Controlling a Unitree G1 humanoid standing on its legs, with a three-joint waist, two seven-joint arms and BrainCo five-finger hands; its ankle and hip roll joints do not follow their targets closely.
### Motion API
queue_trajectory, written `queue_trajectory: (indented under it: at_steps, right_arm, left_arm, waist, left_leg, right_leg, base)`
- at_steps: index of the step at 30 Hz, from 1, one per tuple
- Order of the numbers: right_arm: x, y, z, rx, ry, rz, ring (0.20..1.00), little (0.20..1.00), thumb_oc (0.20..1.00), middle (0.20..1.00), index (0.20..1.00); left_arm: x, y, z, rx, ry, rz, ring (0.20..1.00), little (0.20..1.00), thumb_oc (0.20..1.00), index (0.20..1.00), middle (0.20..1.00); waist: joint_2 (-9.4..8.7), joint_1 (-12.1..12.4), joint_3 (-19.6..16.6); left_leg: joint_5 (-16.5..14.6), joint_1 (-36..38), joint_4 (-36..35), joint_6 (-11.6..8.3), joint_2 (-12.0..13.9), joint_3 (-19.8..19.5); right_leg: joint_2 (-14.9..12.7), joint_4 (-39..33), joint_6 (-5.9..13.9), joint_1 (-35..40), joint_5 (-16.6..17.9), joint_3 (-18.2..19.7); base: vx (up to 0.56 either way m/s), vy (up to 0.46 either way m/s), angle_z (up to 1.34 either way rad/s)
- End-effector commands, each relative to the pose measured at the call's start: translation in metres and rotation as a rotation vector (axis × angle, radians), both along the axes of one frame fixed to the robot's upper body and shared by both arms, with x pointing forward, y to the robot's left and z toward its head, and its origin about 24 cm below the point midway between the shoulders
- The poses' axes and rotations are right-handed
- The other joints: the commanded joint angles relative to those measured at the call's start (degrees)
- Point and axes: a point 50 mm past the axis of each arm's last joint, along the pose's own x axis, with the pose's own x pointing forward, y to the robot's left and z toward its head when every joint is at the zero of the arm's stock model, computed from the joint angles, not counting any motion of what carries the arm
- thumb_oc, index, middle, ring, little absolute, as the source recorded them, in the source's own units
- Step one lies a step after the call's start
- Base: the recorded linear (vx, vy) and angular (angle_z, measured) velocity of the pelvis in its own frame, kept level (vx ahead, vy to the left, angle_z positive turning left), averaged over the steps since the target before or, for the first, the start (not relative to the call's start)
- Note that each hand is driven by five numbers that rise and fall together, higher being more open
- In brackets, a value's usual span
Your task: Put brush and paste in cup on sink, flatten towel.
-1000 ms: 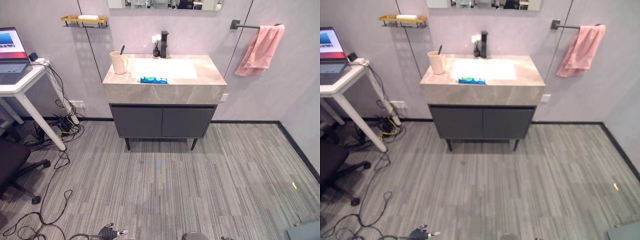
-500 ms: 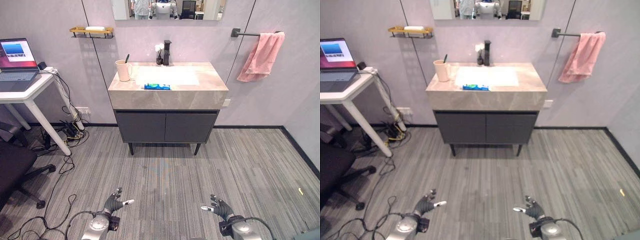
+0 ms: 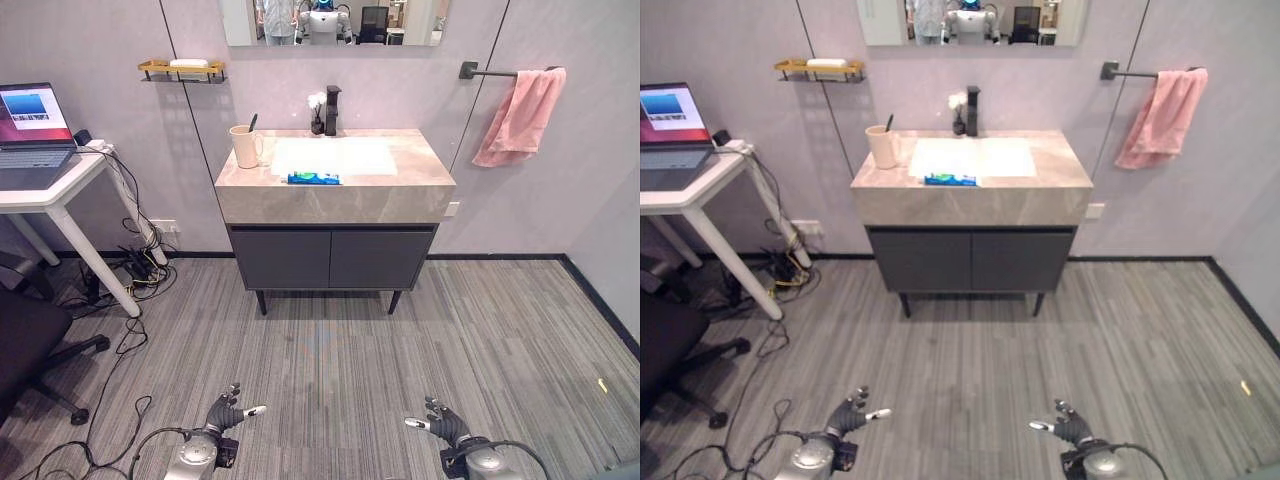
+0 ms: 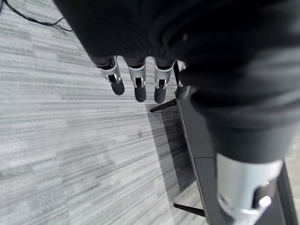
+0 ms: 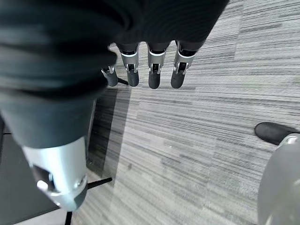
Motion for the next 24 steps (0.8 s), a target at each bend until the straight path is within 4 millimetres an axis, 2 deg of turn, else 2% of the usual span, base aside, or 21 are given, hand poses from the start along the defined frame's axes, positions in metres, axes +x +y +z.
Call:
queue_trajectory:
  at_steps: [1,3,5,7,9,11,12,13,14,15,17,18,19,20,22,24]
  right_arm:
    - [0.035,0.006,0.014,0.017,-0.101,-0.009,1.000,1.000,1.000,1.000,1.000]
    - [0.035,0.006,0.014,0.016,-0.092,0.007,1.000,1.000,1.000,1.000,1.000]
    - [0.034,0.007,0.013,0.017,-0.089,0.012,1.000,1.000,1.000,1.000,1.000]
    - [0.033,0.010,0.015,0.035,-0.106,0.014,1.000,1.000,1.000,1.000,1.000]
    - [0.035,0.013,0.016,0.047,-0.121,0.013,1.000,1.000,1.000,1.000,1.000]
    - [0.035,0.015,0.017,0.054,-0.124,0.026,1.000,1.000,1.000,1.000,1.000]
    - [0.035,0.014,0.017,0.049,-0.123,0.025,1.000,1.000,1.000,1.000,1.000]
    - [0.037,0.014,0.018,0.048,-0.126,0.022,1.000,1.000,1.000,1.000,1.000]
    - [0.042,0.014,0.020,0.050,-0.142,0.015,1.000,1.000,1.000,1.000,1.000]
    - [0.044,0.016,0.021,0.051,-0.146,0.020,1.000,1.000,1.000,1.000,1.000]
    - [0.047,0.018,0.021,0.049,-0.150,0.028,1.000,1.000,1.000,1.000,1.000]
    - [0.050,0.021,0.022,0.043,-0.147,0.054,1.000,1.000,1.000,1.000,1.000]
    - [0.049,0.022,0.021,0.042,-0.141,0.067,1.000,1.000,1.000,1.000,1.000]
    - [0.046,0.022,0.020,0.045,-0.131,0.072,1.000,1.000,1.000,1.000,1.000]
    - [0.044,0.023,0.019,0.050,-0.124,0.076,1.000,1.000,1.000,1.000,1.000]
    - [0.045,0.022,0.020,0.044,-0.127,0.086,1.000,1.000,1.000,1.000,1.000]
  left_arm:
    - [0.038,-0.003,0.020,0.051,-0.123,-0.068,1.000,1.000,1.000,1.000,1.000]
    - [0.039,-0.003,0.021,0.062,-0.118,-0.083,1.000,1.000,1.000,1.000,1.000]
    - [0.039,-0.004,0.020,0.064,-0.111,-0.087,1.000,1.000,1.000,1.000,1.000]
    - [0.037,-0.008,0.020,0.052,-0.109,-0.108,1.000,1.000,1.000,1.000,1.000]
    - [0.036,-0.009,0.019,0.055,-0.105,-0.126,1.000,1.000,1.000,1.000,1.000]
    - [0.031,-0.010,0.015,0.060,-0.080,-0.133,1.000,1.000,1.000,1.000,1.000]
    - [0.030,-0.008,0.014,0.064,-0.073,-0.127,1.000,1.000,1.000,1.000,1.000]
    - [0.031,-0.008,0.014,0.064,-0.071,-0.120,1.000,1.000,1.000,1.000,1.000]
    - [0.032,-0.008,0.014,0.056,-0.074,-0.100,1.000,1.000,1.000,1.000,1.000]
    - [0.033,-0.008,0.014,0.056,-0.074,-0.089,1.000,1.000,1.000,1.000,1.000]
    - [0.035,-0.009,0.015,0.053,-0.080,-0.081,1.000,1.000,1.000,1.000,1.000]
    - [0.037,-0.011,0.014,0.043,-0.080,-0.066,1.000,1.000,1.000,1.000,1.000]
    - [0.036,-0.011,0.013,0.038,-0.075,-0.055,1.000,1.000,1.000,1.000,1.000]
    - [0.034,-0.011,0.012,0.028,-0.067,-0.046,1.000,1.000,1.000,1.000,1.000]
    - [0.032,-0.014,0.009,0.007,-0.052,-0.019,1.000,1.000,1.000,1.000,1.000]
    - [0.033,-0.020,0.009,-0.043,-0.062,0.021,1.000,1.000,1.000,1.000,1.000]
  waist:
    - [-1.92,0.3,2.0]
    - [-2.07,0.2,2.3]
    - [-1.95,-0.2,2.9]
    - [-1.45,-0.9,4.0]
    - [-0.81,-1.3,4.9]
    - [-0.48,-2.1,5.2]
    - [-0.64,-2.1,5.3]
    - [-0.82,-2.0,5.3]
    - [-1.35,-2.7,5.7]
    - [-1.44,-3.0,6.2]
    - [-1.55,-3.2,6.6]
    - [-1.51,-3.4,6.7]
    - [-1.53,-3.6,6.7]
    - [-1.38,-3.6,6.2]
    - [-1.01,-4.5,5.2]
    - [-0.12,-4.9,4.2]
  left_leg:
    - [-1.5,-3.1,4.6,2.03,-2.2,-2.9]
    - [-1.9,-3.3,4.5,2.90,-3.4,-3.3]
    - [-1.7,-3.1,4.2,4.04,-4.8,-3.6]
    - [-1.5,-2.1,3.0,5.41,-6.0,-3.7]
    - [-1.5,-1.7,2.4,5.79,-5.8,-4.0]
    - [-1.5,-0.8,1.8,6.04,-6.1,-4.1]
    - [-2.0,-0.2,1.3,6.10,-6.5,-3.6]
    - [-2.6,0.1,0.9,6.06,-6.8,-3.0]
    - [-3.7,0.8,0.5,5.59,-7.7,-3.3]
    - [-4.2,1.6,0.5,5.21,-7.7,-3.5]
    - [-4.6,2.1,0.5,4.89,-7.8,-3.6]
    - [-5.1,3.3,0.2,4.13,-7.6,-3.7]
    - [-5.3,3.9,0.2,3.83,-7.4,-4.0]
    - [-5.1,4.6,0.2,3.09,-6.9,-4.5]
    - [-5.1,5.1,0.3,2.41,-6.0,-5.2]
    - [-4.4,5.5,0.6,1.29,-4.5,-5.9]
  right_leg:
    - [-3.4,-0.6,2.97,0.3,8.6,1.2]
    - [-4.6,1.7,3.52,-1.1,11.1,2.0]
    - [-5.6,6.4,3.71,-3.6,16.9,4.2]
    - [-6.0,12.7,2.99,-7.4,21.8,6.9]
    - [-4.5,15.7,2.39,-10.1,20.2,7.4]
    - [-1.2,14.8,1.84,-12.9,16.9,7.1]
    - [-1.6,12.7,1.95,-13.7,16.3,5.4]
    - [-2.5,10.1,2.11,-14.1,16.4,3.7]
    - [-2.4,1.9,2.95,-16.0,17.4,1.7]
    - [-2.2,-1.7,3.72,-16.2,18.8,1.4]
    - [-2.4,-3.9,4.24,-16.4,19.8,1.0]
    - [-2.8,-7.4,4.63,-16.8,20.9,-0.2]
    - [-2.9,-7.3,4.79,-17.1,21.3,0.0]
    - [-2.6,-7.7,4.42,-16.3,19.9,-0.2]
    - [-0.1,-6.6,3.39,-15.9,19.5,2.5]
    - [2.0,-5.5,2.04,-15.9,16.4,2.2]
  base:
    - [-0.04,0.152,0.05]
    - [-0.01,0.138,0.05]
    - [0.00,0.184,0.06]
    - [0.00,0.239,0.00]
    - [0.02,0.167,-0.14]
    - [0.11,0.105,-0.15]
    - [0.13,0.063,-0.14]
    - [0.22,-0.013,-0.12]
    - [0.26,-0.061,-0.17]
    - [0.29,-0.092,-0.11]
    - [0.20,-0.071,0.07]
    - [0.29,-0.106,0.16]
    - [0.38,-0.149,0.04]
    - [0.31,-0.132,0.05]
    - [0.34,-0.146,0.21]
    - [0.35,-0.148,0.25]
